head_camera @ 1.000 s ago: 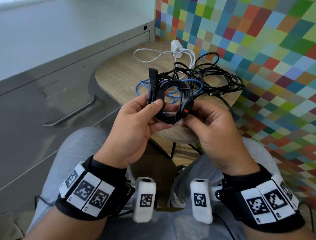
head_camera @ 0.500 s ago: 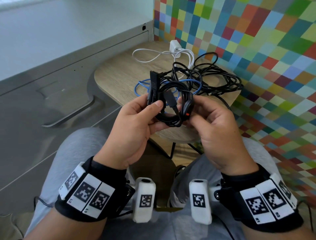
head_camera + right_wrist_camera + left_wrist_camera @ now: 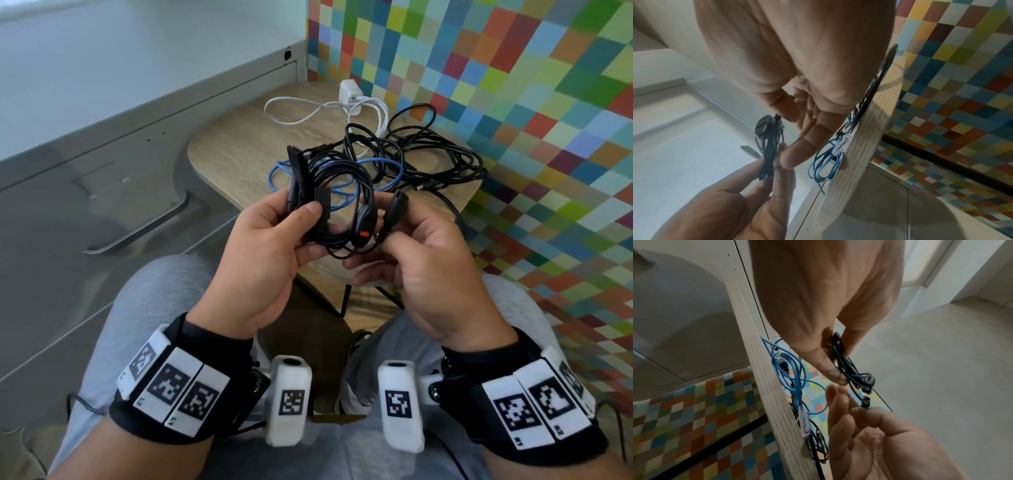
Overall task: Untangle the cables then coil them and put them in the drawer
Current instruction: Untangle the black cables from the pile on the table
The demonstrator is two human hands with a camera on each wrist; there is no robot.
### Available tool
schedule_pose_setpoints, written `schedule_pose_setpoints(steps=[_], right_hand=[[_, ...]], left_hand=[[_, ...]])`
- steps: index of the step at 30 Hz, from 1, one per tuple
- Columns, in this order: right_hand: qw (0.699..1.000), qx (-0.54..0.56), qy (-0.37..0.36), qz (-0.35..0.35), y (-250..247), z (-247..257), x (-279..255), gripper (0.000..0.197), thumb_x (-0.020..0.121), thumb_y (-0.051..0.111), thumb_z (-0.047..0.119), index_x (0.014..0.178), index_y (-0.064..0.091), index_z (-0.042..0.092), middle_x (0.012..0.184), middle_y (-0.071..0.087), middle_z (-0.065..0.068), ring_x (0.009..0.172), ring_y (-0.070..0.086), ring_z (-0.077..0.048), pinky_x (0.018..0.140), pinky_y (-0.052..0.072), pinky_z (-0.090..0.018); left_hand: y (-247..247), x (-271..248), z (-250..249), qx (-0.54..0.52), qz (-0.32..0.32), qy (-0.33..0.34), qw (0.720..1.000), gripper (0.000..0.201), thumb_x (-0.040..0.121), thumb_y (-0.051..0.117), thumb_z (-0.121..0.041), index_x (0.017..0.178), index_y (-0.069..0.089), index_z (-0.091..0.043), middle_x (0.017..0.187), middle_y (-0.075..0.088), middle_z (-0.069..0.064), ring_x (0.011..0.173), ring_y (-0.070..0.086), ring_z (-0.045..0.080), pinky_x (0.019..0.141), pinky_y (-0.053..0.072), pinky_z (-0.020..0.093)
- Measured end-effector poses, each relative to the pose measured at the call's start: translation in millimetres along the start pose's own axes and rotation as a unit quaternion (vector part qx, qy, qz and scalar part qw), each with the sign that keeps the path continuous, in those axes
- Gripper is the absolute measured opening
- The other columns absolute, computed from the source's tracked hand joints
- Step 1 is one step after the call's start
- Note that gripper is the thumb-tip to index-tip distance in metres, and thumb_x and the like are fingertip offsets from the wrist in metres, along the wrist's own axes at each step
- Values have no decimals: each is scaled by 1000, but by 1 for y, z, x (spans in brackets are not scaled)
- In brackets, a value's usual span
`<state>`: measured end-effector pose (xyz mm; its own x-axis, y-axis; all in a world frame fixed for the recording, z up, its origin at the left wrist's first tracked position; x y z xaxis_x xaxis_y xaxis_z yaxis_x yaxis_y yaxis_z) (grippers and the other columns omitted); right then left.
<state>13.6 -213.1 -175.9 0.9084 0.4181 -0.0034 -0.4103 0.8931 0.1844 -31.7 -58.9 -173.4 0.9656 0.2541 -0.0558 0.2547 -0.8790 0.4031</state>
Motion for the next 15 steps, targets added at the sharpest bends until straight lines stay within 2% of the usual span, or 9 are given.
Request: schedule_pose_setpoints(steps=[2,4,7,10,13,15], right_hand=[[999,29,13,10,2,0,-1,44,100,40,-14,122,65,15,95,77,-6,66,70,-28,53,58,-36],[998,51,16,19,4,0,-2,41,97,44,-10,125,63,13,97,76,-9,66,69,-30,54,57,-35],[997,74,28,19,4,-1,-2,45,85,49,2,127,63,12,104,74,-19,67,69,-33,55,57,-36],[995,88,33,36,7,-1,-2,47,85,49,6,131,60,11,110,71,-25,70,69,-35,57,57,-37],[996,76,21,36,9,2,-4,43,87,63,10,130,61,14,113,68,-27,73,70,-32,60,58,-37],[999,45,6,22,9,3,-4,43,85,77,11,125,63,18,103,71,-17,73,72,-29,61,60,-35]], left_hand=[[-2,1,0,3,-9,1,1000,25,104,49,-4,123,64,0,107,70,20,84,72,17,78,60,35],[-4,2,1,1,-15,2,1000,24,104,49,-4,121,65,-1,103,72,17,84,72,17,78,59,35],[-5,3,2,-3,-17,6,1000,22,104,49,-4,118,66,-1,104,75,16,92,72,27,77,61,35],[-5,3,1,-5,-19,11,1000,22,104,48,-3,115,67,-2,104,75,18,96,70,32,75,62,32],[-5,3,0,-5,-20,16,1000,22,104,48,-2,113,67,-4,98,76,13,86,72,21,73,60,30],[-4,3,0,-2,-18,15,1000,21,104,49,-2,113,67,-4,97,75,11,81,72,16,72,59,28]])
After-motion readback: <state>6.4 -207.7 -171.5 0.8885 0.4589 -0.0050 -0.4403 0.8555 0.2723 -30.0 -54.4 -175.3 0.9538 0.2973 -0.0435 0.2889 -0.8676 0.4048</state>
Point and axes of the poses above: each hand's wrist, its own x-axis towards the middle knuckle, its own y-axis out of the palm, z = x × y, the point moved 9 cm from there along x, towards the middle knuckle
